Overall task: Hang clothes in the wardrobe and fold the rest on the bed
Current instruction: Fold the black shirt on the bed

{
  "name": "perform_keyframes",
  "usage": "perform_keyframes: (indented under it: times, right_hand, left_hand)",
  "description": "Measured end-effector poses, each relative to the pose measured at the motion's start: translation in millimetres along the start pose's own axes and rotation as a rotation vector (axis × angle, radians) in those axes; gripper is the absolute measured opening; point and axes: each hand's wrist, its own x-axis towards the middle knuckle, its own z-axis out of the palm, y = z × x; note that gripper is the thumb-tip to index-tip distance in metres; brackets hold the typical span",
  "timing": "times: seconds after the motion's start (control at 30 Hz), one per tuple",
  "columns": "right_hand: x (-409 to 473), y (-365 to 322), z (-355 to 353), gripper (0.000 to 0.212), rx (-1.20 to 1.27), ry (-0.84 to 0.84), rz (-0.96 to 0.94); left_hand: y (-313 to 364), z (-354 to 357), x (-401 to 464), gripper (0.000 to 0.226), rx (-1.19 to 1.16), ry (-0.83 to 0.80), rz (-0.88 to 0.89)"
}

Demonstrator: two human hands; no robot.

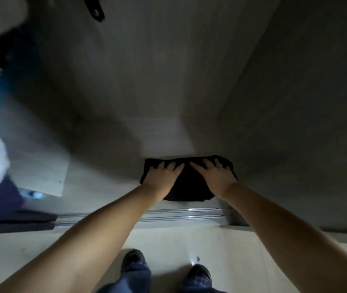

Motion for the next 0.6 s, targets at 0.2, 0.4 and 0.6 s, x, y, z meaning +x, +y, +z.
perform_keyframes:
  times: [0.2, 0.4, 0.6]
  right_hand:
    - [98.1, 47.9, 48.0, 0.069, -0.020, 0.177, 0.093]
    - [165.8, 69.7, 132.2, 0.082, -0.112, 0.356, 0.222]
    - [173.4, 74.5, 238.1, 0.077, -0.036, 0.215, 0.235]
  left_hand:
    - [-1.8, 42.6, 115.5, 0.067, 0.093, 0.190, -0.055]
    - [5.8, 114.3, 204.4, 0.073, 0.097, 0.283, -0.041]
    - [37.7, 213.2, 229.4, 0.090, 0.001, 0.105, 0.048]
